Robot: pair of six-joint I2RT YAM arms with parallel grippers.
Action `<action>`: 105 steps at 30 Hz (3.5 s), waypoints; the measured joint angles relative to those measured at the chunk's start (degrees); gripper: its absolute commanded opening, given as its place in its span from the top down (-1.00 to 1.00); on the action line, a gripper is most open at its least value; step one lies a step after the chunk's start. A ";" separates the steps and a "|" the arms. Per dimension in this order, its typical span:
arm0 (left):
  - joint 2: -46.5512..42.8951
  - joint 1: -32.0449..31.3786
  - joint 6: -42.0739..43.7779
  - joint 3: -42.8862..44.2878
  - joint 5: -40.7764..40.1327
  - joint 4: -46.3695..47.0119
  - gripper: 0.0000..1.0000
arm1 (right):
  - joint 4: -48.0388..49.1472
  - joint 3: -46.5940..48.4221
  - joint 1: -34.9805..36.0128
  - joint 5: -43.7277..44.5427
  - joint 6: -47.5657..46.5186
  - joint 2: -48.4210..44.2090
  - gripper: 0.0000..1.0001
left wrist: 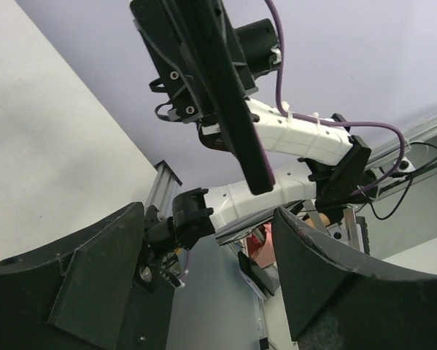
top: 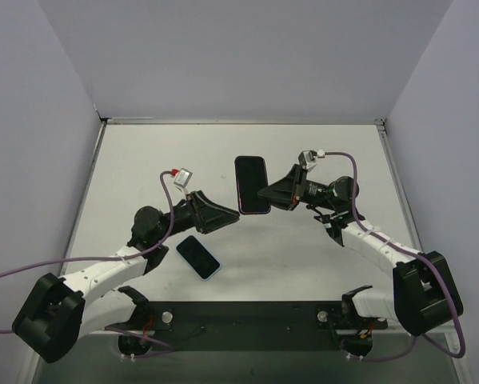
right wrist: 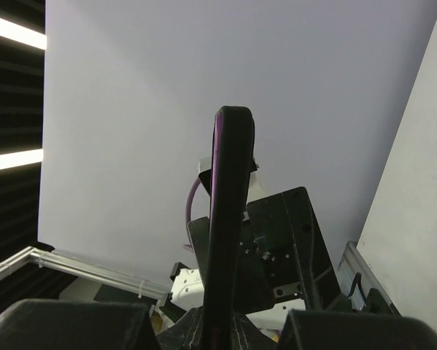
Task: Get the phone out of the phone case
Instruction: Remove the phone case from the phone.
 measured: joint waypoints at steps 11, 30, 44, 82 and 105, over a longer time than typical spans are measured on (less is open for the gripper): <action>4.02 -1.70 -5.33 2.75 0.70 11.17 -0.12 | 0.02 0.00 0.81 0.09 -0.13 0.42 1.00; 7.08 -2.08 -8.72 2.86 1.03 14.99 0.25 | 1.25 0.00 1.38 0.42 0.42 0.90 1.00; 7.32 -2.08 -10.86 2.84 1.03 15.98 0.07 | 1.51 0.00 1.49 0.44 0.70 1.57 1.00; 0.35 0.83 -3.63 8.59 -0.22 5.05 1.00 | 14.29 10.47 8.24 9.01 14.29 15.80 1.00; -2.69 6.86 -2.99 10.36 12.02 2.75 1.00 | 11.65 7.15 13.38 17.84 16.39 12.15 1.00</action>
